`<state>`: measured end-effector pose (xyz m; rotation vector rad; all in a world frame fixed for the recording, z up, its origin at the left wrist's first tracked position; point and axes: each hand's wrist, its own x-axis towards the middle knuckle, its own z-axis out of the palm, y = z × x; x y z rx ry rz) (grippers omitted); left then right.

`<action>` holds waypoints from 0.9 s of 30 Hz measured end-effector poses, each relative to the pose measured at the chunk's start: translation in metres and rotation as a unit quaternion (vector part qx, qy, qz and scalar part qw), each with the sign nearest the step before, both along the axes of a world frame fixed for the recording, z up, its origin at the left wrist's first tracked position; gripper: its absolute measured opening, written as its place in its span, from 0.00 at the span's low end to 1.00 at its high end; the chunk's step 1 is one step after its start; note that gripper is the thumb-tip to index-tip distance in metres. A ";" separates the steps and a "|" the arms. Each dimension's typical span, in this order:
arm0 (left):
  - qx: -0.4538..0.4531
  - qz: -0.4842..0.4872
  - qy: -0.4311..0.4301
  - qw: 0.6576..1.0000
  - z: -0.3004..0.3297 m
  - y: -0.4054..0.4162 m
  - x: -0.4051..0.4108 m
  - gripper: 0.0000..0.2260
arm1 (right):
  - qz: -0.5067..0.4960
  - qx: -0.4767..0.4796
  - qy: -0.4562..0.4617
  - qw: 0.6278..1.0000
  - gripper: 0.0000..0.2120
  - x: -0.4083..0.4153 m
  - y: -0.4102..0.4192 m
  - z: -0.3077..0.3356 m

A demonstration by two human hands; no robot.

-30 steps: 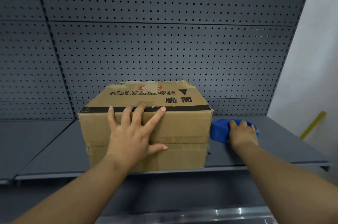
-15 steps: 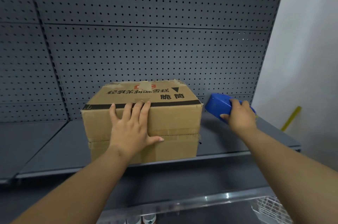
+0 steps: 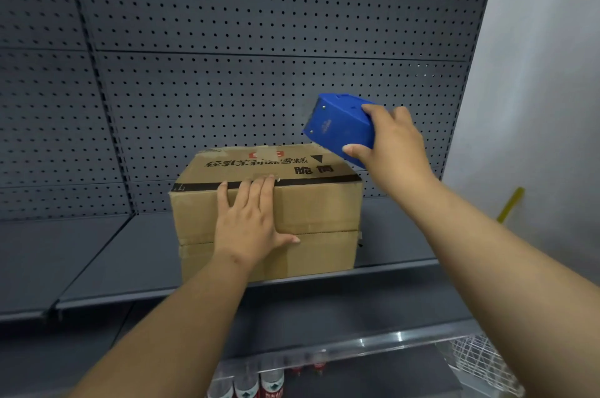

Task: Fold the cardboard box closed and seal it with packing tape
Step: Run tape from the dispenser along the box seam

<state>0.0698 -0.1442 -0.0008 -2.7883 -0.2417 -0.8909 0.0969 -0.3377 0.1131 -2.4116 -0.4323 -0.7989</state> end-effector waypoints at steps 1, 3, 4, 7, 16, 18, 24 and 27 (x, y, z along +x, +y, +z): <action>-0.003 -0.001 -0.001 1.000 0.000 0.000 0.000 0.52 | 0.009 -0.004 -0.001 1.000 0.31 -0.009 0.005 -0.001; -0.008 -0.004 -0.003 1.000 0.000 0.000 0.000 0.52 | 0.024 -0.015 -0.003 1.000 0.31 -0.026 0.012 -0.007; -0.010 -0.005 -0.005 1.000 0.000 0.000 0.000 0.52 | 0.028 -0.021 0.000 0.999 0.32 -0.033 0.015 -0.011; -0.008 -0.007 -0.013 1.000 0.000 0.001 0.000 0.52 | 0.039 -0.041 0.017 0.998 0.33 -0.050 0.021 -0.027; -0.003 0.006 0.008 1.000 -0.006 0.008 0.005 0.52 | 0.030 -0.094 -0.015 0.995 0.33 -0.066 0.025 -0.075; -0.004 -0.009 0.004 1.000 -0.007 0.010 0.004 0.52 | 0.023 -0.092 -0.036 0.995 0.33 -0.067 0.026 -0.079; 0.025 -0.061 -0.007 0.998 -0.006 0.019 -0.002 0.48 | 0.036 -0.106 0.016 0.994 0.33 -0.075 0.026 -0.093; 0.048 -0.095 -0.013 0.994 -0.010 0.029 0.000 0.53 | 0.022 -0.108 0.024 0.994 0.33 -0.073 0.031 -0.101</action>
